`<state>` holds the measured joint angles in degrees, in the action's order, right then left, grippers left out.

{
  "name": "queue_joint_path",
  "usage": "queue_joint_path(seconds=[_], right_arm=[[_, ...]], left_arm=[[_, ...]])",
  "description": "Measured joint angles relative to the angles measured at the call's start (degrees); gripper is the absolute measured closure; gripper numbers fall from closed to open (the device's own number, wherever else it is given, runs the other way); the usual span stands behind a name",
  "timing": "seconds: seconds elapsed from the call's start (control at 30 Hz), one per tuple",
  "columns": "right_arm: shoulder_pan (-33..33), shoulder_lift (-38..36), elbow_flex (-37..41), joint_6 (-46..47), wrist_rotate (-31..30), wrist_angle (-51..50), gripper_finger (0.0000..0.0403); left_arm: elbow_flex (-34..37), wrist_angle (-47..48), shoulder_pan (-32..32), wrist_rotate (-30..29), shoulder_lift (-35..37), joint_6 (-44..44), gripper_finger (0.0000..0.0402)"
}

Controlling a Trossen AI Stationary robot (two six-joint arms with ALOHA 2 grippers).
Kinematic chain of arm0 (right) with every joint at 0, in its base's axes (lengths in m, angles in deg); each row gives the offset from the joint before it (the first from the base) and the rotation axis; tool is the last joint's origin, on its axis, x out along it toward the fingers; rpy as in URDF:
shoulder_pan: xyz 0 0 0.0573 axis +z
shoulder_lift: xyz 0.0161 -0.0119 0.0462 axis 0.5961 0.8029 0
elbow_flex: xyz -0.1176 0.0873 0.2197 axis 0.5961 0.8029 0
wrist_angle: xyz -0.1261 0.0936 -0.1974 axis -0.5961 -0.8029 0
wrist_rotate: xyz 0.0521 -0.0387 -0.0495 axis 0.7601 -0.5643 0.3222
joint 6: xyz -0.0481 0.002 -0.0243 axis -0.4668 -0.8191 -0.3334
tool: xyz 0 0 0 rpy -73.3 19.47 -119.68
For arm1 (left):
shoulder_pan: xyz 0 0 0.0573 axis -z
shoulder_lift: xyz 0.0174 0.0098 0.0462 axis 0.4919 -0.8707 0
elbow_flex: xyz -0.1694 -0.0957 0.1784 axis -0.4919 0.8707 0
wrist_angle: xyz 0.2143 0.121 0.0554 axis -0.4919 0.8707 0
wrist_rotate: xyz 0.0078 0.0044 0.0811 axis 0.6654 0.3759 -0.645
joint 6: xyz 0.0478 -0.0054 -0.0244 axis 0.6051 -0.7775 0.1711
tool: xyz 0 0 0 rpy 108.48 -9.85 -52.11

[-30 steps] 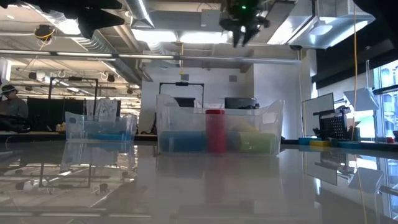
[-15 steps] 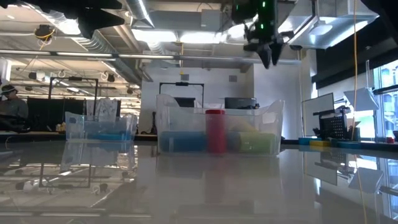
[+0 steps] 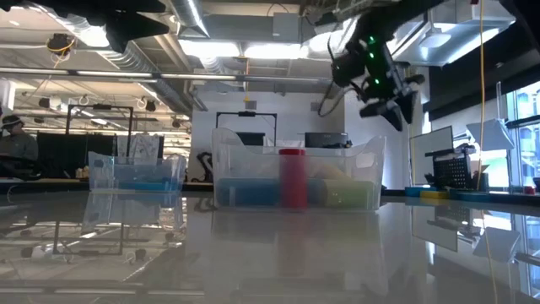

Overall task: Sort blocks by size
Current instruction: Put the yellow rectangular block into the top left transparent bin

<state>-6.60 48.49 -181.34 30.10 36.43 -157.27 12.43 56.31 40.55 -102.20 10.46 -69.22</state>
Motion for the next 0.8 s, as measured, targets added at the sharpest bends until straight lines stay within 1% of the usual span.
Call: queue_joint_path(seconds=[0.07,0.27,0.5,0.7,0.8], right_arm=[[-1.1,-0.7,3.0,0.0,1.1,2.3,0.0228],[-3.5,-1.2,10.9,0.8,1.6,7.0,0.0228],[-5.2,-1.2,20.2,-1.5,1.6,18.9,0.0228],[-7.8,-1.2,26.1,-1.8,1.7,27.6,0.0228],[-9.2,-1.2,28.4,-3.0,4.0,31.2,0.0232]], left_arm=[[0.0,0.0,0.0,0.0,0.0,0.1,0.0203],[0.0,0.0,0.0,0.0,0.0,0.4,0.0203],[0.0,0.0,0.0,0.0,0.0,1.1,0.0203],[0.0,0.0,0.0,0.0,0.0,1.1,0.0203],[0.0,0.0,0.0,0.0,0.0,1.1,0.0203]])
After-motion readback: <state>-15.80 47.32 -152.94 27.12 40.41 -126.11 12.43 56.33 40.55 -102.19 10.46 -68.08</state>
